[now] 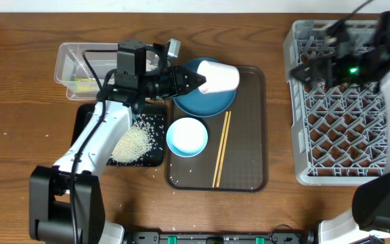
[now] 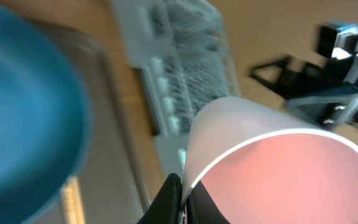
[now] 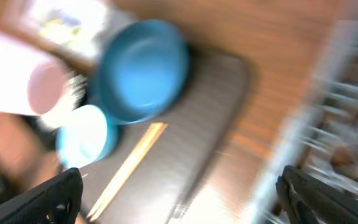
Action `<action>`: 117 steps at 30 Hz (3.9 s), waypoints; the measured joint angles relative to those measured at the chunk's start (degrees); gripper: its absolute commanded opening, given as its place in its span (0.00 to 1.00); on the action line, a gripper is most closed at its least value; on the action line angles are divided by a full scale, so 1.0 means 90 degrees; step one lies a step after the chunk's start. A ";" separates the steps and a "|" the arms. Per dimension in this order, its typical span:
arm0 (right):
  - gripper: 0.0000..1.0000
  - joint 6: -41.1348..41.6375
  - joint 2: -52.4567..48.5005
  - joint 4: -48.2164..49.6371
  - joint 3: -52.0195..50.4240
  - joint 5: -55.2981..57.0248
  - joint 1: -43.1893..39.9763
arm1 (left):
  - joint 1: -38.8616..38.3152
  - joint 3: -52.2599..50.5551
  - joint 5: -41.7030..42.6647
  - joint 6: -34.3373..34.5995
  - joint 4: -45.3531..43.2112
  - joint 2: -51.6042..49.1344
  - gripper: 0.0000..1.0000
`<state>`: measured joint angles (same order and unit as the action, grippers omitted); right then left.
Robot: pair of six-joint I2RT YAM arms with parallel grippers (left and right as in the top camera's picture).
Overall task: Sort waste into correct bins and load items into the dishwasher rack
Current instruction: 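Hand the cream cup from the left gripper to the right gripper, then carry the cup into the dish rack with right gripper and release, then reach the right gripper to the blue plate and lift it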
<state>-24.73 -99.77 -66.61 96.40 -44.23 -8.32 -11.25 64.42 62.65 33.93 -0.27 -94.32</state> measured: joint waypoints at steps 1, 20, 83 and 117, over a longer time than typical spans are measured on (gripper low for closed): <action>0.99 -0.0265 0.0000 -0.0002 -0.0148 -0.0318 0.0160 | -0.0032 0.0000 0.0211 0.0044 -0.0100 -0.0007 0.06; 0.79 -0.1741 -0.0012 0.0495 -0.0889 -0.2276 0.1892 | -0.0257 0.0000 0.1001 0.0236 -0.0187 -0.0010 0.06; 0.01 0.3135 -0.0376 -0.0772 0.1462 0.5139 -0.2810 | 0.0991 0.0000 -0.4133 -0.2305 0.3657 0.2021 0.47; 0.90 0.3376 -0.2259 -0.0520 0.1520 0.4199 -0.3718 | 0.0991 0.0000 -0.4177 -0.2322 0.3689 0.2021 0.46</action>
<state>5.65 -120.09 -71.29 110.08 -6.44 -41.78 -2.33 64.42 25.06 13.04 32.93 -76.14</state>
